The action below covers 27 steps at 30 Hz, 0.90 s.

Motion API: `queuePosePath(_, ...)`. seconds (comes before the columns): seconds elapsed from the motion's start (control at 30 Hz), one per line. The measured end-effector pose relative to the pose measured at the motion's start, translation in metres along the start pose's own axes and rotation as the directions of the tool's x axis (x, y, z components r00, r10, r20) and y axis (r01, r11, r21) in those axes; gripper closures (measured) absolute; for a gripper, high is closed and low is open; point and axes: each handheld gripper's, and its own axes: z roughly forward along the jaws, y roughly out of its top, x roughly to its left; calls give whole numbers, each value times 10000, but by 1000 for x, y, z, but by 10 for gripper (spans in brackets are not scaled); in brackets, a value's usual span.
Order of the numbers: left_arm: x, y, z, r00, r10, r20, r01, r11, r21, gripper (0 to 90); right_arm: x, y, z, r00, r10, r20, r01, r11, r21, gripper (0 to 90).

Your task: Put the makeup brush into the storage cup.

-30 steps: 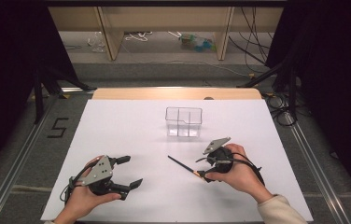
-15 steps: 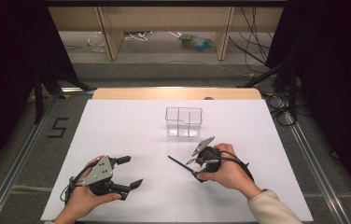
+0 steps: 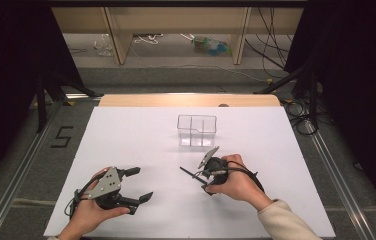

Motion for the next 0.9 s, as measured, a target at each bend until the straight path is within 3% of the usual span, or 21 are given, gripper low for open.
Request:
queuePosePath(0.37,-1,0,0,10000,-98,12,98,10000,-21,144,0,7,8,9999,124,-107,-114,9962,866,506)
queuePosePath(0.4,0,0,0,9999,92,68,-92,10000,-17,144,0,7,9,9998,143,-118,-132,9958,901,510)
queuePosePath(0.8,0,0,0,10000,50,81,-50,10000,16,144,-2,13,17,9994,-149,-313,189,9911,1315,580)
queuePosePath(0.9,0,0,1,9999,54,90,-54,10000,20,144,-2,14,17,9989,54,-456,10,9902,1397,616)
